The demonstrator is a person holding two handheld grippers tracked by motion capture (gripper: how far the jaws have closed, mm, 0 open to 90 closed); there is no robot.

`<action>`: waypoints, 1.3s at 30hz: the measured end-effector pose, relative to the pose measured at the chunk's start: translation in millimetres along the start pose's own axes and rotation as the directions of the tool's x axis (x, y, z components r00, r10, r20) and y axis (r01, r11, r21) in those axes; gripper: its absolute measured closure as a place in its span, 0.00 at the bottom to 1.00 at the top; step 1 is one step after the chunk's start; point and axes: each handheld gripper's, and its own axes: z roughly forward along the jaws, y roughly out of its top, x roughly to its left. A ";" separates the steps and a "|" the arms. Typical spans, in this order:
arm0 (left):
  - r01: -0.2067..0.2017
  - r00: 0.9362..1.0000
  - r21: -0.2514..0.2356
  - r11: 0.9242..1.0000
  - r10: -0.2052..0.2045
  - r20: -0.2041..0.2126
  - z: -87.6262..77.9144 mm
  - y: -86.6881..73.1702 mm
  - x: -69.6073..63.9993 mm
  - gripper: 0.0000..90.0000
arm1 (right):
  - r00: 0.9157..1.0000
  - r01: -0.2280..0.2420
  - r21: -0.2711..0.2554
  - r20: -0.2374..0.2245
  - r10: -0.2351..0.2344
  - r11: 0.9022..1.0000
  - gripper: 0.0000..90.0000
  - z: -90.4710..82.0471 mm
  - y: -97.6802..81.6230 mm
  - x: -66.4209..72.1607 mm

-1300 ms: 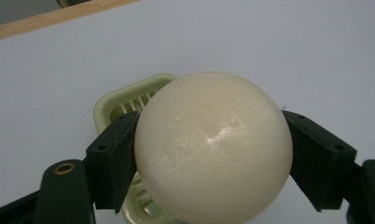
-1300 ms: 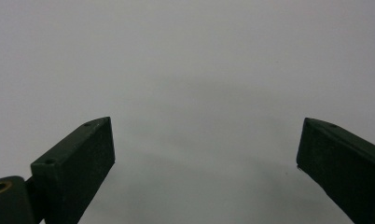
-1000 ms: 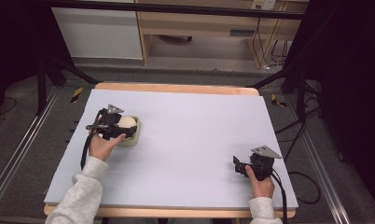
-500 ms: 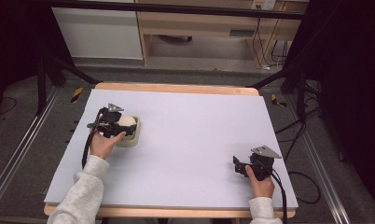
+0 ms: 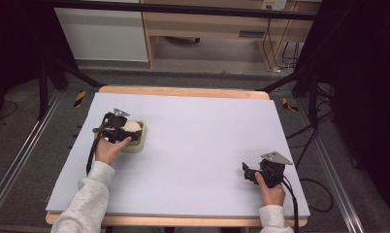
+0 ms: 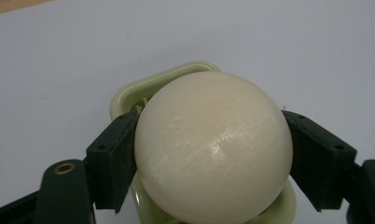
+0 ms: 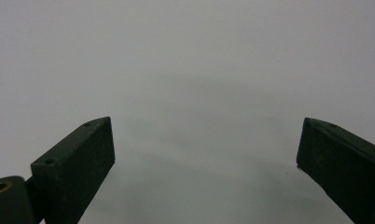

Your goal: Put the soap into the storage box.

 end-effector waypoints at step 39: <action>-0.009 1.000 0.043 0.999 0.009 -0.009 12.3 -11.6 0.9 0.26 | 1.000 0.002 0.000 0.002 -0.002 1.000 0.05 0.1 0.0 0.0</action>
